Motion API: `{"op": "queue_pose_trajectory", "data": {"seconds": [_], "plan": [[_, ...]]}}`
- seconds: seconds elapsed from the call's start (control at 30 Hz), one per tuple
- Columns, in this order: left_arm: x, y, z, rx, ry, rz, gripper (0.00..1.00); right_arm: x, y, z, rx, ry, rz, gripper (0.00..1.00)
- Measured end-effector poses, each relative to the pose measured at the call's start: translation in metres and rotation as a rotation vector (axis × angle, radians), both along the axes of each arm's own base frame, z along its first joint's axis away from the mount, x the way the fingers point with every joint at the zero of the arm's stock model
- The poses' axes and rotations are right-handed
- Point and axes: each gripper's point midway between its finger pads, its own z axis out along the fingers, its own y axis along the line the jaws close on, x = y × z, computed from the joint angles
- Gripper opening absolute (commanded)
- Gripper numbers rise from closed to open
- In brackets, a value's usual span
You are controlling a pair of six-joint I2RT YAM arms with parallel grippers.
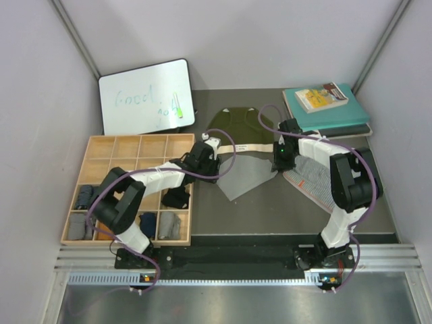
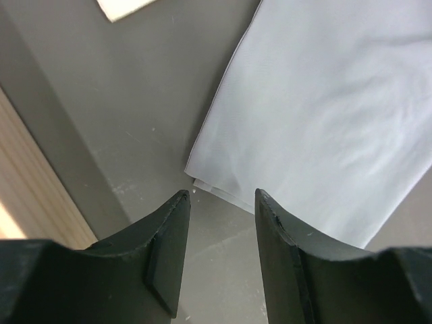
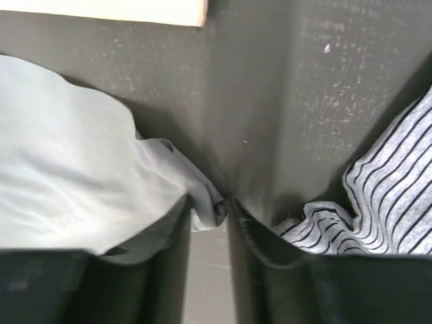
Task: Roll the underwear
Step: Fold the underwear at the center of the board.
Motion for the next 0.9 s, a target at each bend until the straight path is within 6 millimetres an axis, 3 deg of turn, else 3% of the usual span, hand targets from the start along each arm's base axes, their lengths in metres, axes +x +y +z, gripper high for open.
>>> {"op": "queue_pose_trajectory", "data": {"seconds": [0.23, 0.67, 0.9], "plan": [[-0.002, 0.000, -0.015, 0.012, 0.036, 0.002, 0.47, -0.001, 0.003, 0.001, 0.019, 0.002, 0.007, 0.40], [0.011, 0.003, -0.013, 0.027, -0.018, 0.042, 0.45, -0.004, 0.003, 0.003, 0.020, 0.006, 0.008, 0.40], [0.012, -0.003, -0.017, 0.013, -0.017, 0.019, 0.37, -0.007, 0.002, 0.008, 0.018, 0.003, 0.007, 0.40]]}}
